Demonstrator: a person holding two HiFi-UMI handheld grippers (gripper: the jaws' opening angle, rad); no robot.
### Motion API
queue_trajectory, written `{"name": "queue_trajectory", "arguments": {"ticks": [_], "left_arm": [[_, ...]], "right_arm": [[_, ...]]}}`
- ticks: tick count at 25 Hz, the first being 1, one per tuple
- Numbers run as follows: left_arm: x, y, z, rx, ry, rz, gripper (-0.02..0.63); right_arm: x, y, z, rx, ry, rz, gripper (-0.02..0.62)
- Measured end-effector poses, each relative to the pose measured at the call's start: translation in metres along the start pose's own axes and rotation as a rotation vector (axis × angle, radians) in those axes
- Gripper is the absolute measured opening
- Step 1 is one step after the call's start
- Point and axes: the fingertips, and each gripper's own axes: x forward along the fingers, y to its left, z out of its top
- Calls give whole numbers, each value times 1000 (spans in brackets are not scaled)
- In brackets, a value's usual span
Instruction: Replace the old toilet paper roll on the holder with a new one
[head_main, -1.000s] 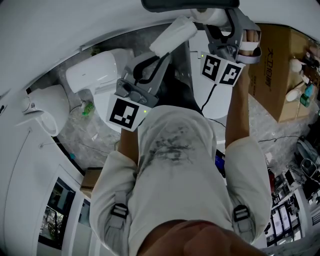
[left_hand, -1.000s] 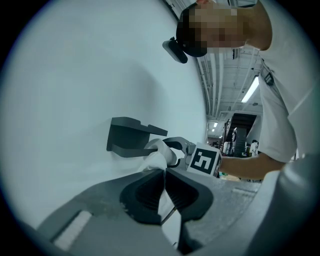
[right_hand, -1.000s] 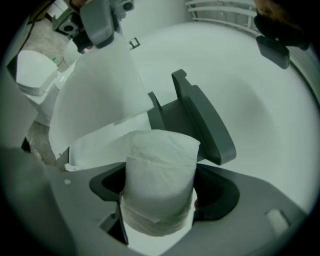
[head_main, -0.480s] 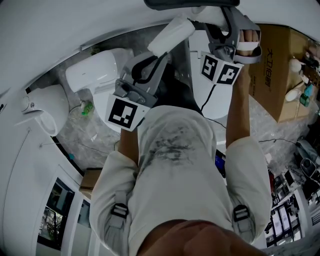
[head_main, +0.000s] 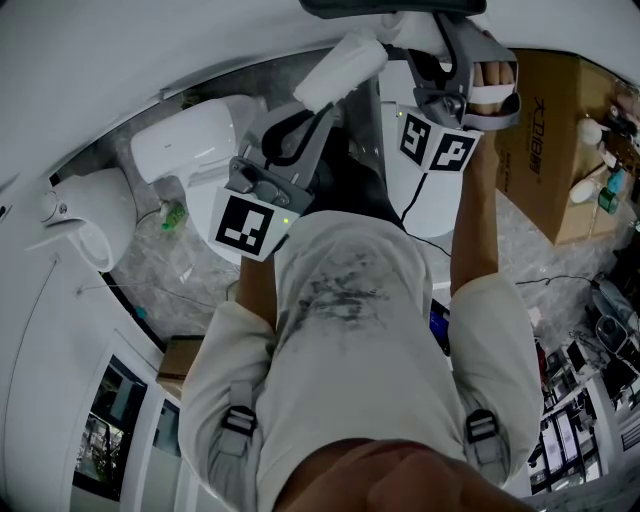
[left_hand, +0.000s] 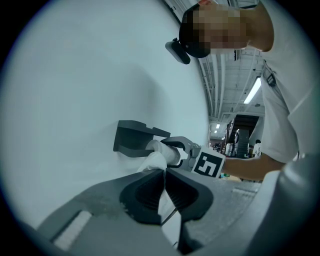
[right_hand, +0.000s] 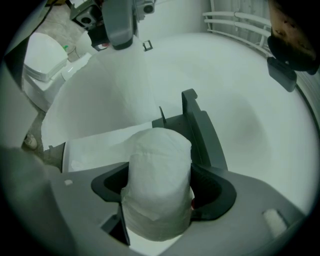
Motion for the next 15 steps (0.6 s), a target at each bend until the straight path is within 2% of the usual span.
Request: {"name": "queue_trajectory", "arguments": {"ticks": [7, 15], "left_arm": [[-15, 10, 0, -2, -8, 17, 15], [-19, 11, 1, 1, -13, 36, 15]], "right_arm": [[3, 7, 31, -19, -58, -5, 354], [4, 10, 38, -26, -81, 4, 354]]}}
